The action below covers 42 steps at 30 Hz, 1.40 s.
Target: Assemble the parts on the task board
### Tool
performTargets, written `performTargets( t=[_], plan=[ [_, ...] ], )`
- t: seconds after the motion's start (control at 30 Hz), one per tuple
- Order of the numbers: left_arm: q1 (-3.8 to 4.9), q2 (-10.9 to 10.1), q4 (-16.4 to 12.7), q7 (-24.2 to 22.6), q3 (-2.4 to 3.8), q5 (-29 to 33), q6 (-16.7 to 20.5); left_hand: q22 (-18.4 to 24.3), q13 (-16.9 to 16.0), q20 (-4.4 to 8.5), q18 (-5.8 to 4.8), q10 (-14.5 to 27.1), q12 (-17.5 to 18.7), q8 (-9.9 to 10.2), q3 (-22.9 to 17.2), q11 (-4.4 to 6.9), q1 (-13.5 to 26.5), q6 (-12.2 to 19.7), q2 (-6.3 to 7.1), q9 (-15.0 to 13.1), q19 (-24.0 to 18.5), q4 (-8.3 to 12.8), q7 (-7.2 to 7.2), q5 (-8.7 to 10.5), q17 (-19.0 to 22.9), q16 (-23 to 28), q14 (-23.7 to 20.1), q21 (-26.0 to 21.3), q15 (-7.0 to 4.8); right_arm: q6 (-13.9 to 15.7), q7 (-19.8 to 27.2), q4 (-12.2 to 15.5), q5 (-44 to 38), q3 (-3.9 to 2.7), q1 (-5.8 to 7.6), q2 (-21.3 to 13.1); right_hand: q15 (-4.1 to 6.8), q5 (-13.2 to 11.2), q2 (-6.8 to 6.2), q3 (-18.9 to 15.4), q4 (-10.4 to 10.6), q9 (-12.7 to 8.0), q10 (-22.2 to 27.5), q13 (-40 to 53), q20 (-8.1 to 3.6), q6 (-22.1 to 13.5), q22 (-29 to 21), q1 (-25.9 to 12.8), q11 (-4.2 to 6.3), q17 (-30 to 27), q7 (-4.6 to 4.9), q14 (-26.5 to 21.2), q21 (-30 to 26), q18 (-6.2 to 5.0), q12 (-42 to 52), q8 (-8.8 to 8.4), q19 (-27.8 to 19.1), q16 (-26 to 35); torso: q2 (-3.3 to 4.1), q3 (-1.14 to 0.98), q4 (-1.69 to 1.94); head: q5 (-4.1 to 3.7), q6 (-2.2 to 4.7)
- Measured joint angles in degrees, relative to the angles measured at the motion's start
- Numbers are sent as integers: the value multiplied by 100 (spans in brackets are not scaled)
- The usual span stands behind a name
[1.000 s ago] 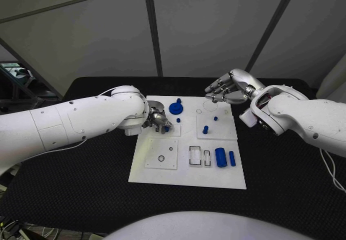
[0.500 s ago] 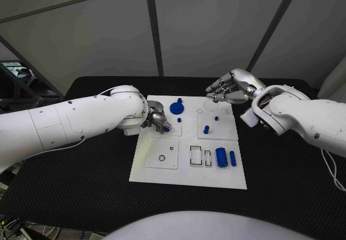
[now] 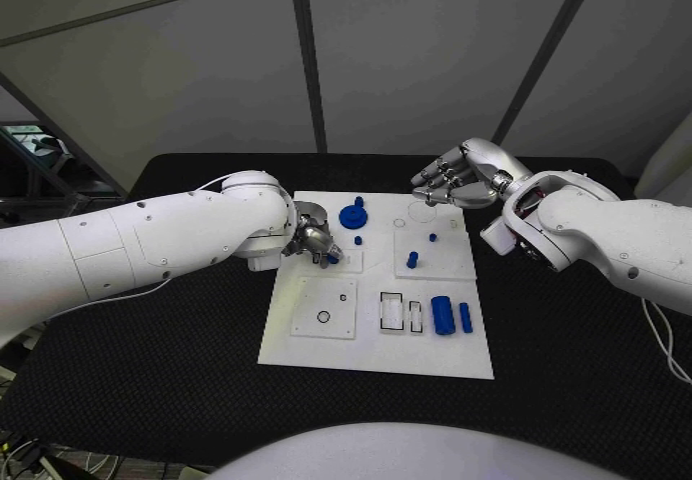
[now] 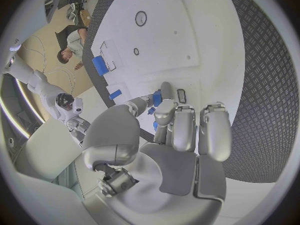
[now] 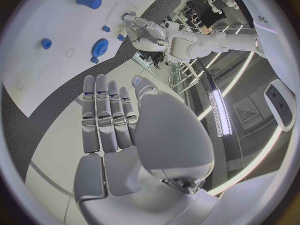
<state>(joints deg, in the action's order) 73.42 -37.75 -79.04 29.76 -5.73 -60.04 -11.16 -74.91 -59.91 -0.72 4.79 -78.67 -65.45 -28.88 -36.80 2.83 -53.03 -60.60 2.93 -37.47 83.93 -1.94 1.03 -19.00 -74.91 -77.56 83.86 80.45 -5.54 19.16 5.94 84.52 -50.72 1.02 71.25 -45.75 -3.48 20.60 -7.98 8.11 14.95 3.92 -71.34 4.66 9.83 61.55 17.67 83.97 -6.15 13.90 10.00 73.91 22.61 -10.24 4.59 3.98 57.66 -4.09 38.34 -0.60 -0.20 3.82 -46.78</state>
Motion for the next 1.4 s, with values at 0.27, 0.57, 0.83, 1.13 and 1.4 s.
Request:
performTargets(
  t=[0.27,0.57,0.83,1.13,1.4],
  plan=[
    [1,10,41,6,-7,0,-37,0,-44,0,-1,-33,0,-48,452,34,395,-43,77,29,0,-176,-44,153,0,0,-10,0,-13,0,-1,0,0,0,0,-1,0,0,-17,-16,16,0,0,-5,0,0,-8,-17,0,-6,0,0,0,0,0,0,0,0,2,-1,0,-2,-2],
    [-11,19,52,26,-16,-7,-67,0,-97,0,0,-51,-39,-59,1147,55,522,-63,128,72,0,-431,-23,153,0,0,-2,0,-22,-1,-2,-1,0,0,0,-1,0,0,-8,-16,16,0,0,-4,0,-21,-7,-52,0,-6,21,0,0,0,0,0,0,0,2,2,1,-4,-2],
    [-12,29,51,33,-17,-12,-60,0,-124,0,0,-71,-39,-59,1279,34,487,-83,93,86,0,-485,-42,152,0,0,-2,0,-22,-1,-2,-5,0,0,0,1,0,0,-8,-16,16,0,0,-4,0,-21,-9,-52,0,-5,20,0,0,0,0,0,0,0,2,2,1,-11,-2],
    [-13,28,45,36,-17,-13,-42,0,-126,0,0,-71,-39,-59,1301,34,468,-83,75,86,0,-495,-42,152,0,0,-2,0,-22,-2,-3,-14,0,0,0,2,0,0,-8,-16,16,0,20,-8,0,-21,-14,-52,-20,-11,21,0,-22,0,0,0,0,0,1,2,2,-13,6],
    [-10,-82,-17,36,10,-15,-30,0,-46,0,0,-71,-3,-59,1629,34,397,-83,149,109,0,-547,-42,152,0,0,-2,0,-21,-2,-4,-29,0,0,0,2,-21,0,-38,-32,31,0,20,-15,0,-21,-26,-83,-20,-15,20,-21,-22,0,-24,0,0,24,-1,2,2,-15,12]
  ],
)
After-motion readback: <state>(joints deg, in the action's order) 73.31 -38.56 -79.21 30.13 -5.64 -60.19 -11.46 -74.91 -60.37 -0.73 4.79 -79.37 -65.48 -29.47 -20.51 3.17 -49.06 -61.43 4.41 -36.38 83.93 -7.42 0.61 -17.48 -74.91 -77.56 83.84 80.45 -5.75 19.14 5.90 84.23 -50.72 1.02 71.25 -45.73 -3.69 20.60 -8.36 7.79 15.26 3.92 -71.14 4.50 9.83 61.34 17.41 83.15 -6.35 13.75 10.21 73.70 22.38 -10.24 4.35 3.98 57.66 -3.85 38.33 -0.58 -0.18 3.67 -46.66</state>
